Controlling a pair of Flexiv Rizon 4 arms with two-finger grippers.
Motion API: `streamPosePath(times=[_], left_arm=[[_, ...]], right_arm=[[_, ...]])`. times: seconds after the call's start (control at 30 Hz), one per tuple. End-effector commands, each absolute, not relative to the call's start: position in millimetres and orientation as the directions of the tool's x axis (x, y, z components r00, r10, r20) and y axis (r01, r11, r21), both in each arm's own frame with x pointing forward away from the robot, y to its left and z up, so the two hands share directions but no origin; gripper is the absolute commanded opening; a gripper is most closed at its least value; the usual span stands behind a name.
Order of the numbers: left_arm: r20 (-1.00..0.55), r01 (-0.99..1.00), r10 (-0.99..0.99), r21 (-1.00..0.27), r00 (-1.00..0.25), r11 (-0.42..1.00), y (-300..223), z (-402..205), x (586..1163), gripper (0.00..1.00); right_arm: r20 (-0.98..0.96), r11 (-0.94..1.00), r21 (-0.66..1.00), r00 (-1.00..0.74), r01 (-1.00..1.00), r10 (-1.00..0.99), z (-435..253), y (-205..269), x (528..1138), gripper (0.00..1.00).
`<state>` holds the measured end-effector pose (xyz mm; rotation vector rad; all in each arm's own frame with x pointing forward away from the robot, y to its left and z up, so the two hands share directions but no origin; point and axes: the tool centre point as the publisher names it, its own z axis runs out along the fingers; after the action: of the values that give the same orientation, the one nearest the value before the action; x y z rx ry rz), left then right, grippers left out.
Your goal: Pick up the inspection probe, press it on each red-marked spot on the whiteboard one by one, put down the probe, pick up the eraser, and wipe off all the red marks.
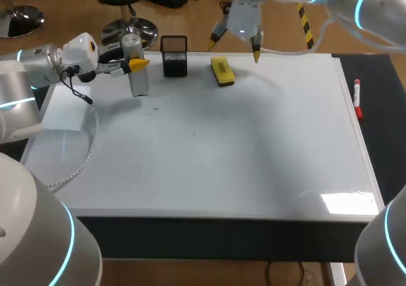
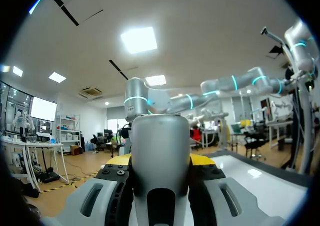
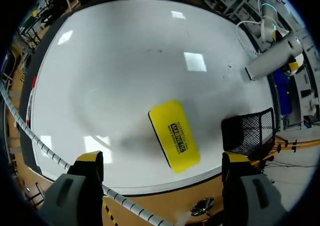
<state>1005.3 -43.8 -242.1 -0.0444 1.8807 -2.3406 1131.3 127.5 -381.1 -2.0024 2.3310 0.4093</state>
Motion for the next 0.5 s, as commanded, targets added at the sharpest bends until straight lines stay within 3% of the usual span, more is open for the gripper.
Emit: streamPosePath(times=[0.03,0.5], left_arm=[[-0.065,0.091,-0.129,-0.974,-0.990,-0.208,-44,-241,1005,0.00],[-0.065,0.091,-0.129,-0.974,-0.990,-0.208,-44,-241,1005,0.00]], right_arm=[[-0.303,0.191,0.048,-0.197,-0.980,-0.933,-345,97,1096,1.00],[-0.375,0.417,0.113,-0.427,-0.902,-0.823,-289,61,1102,1.00]])
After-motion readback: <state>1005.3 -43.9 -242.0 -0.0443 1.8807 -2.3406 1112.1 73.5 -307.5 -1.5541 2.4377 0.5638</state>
